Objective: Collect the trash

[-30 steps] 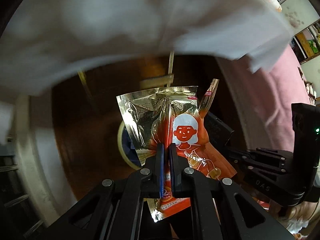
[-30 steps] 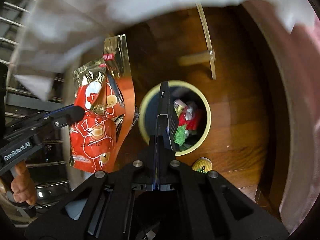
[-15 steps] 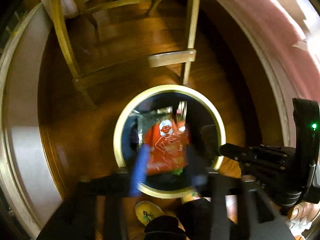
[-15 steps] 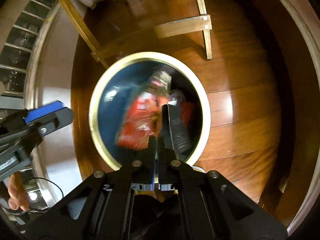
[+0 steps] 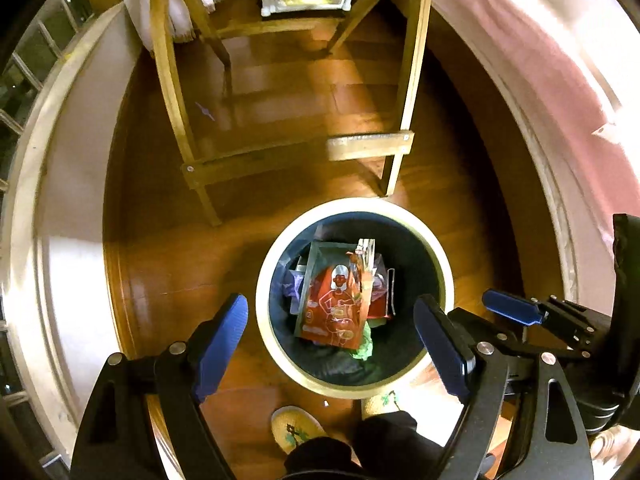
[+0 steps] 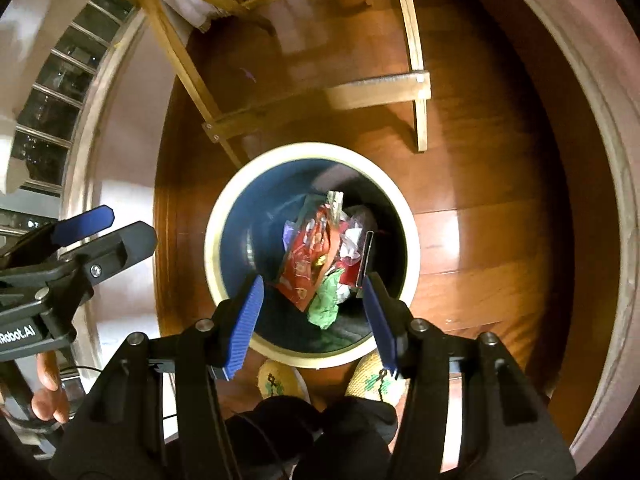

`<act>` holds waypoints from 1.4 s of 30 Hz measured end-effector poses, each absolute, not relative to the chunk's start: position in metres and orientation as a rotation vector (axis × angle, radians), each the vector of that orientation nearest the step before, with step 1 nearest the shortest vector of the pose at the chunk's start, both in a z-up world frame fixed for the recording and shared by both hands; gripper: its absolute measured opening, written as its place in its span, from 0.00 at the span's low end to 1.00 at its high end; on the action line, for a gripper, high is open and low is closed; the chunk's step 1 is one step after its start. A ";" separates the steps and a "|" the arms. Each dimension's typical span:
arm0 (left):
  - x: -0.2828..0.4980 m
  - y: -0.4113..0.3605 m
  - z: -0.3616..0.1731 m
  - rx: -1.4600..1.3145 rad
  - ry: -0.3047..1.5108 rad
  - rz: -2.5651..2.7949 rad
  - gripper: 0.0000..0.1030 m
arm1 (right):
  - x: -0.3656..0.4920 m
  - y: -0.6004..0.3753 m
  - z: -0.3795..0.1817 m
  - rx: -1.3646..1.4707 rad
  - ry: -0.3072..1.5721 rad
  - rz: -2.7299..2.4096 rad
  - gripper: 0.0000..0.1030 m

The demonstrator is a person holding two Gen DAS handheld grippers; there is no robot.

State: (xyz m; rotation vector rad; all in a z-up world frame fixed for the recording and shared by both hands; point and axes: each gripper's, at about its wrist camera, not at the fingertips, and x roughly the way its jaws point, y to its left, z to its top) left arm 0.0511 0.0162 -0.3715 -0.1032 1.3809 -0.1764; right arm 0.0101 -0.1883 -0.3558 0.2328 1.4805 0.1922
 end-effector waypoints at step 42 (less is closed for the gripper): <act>-0.009 0.040 0.153 -0.097 1.009 0.006 0.84 | 0.024 -0.177 0.154 0.137 1.126 0.221 0.53</act>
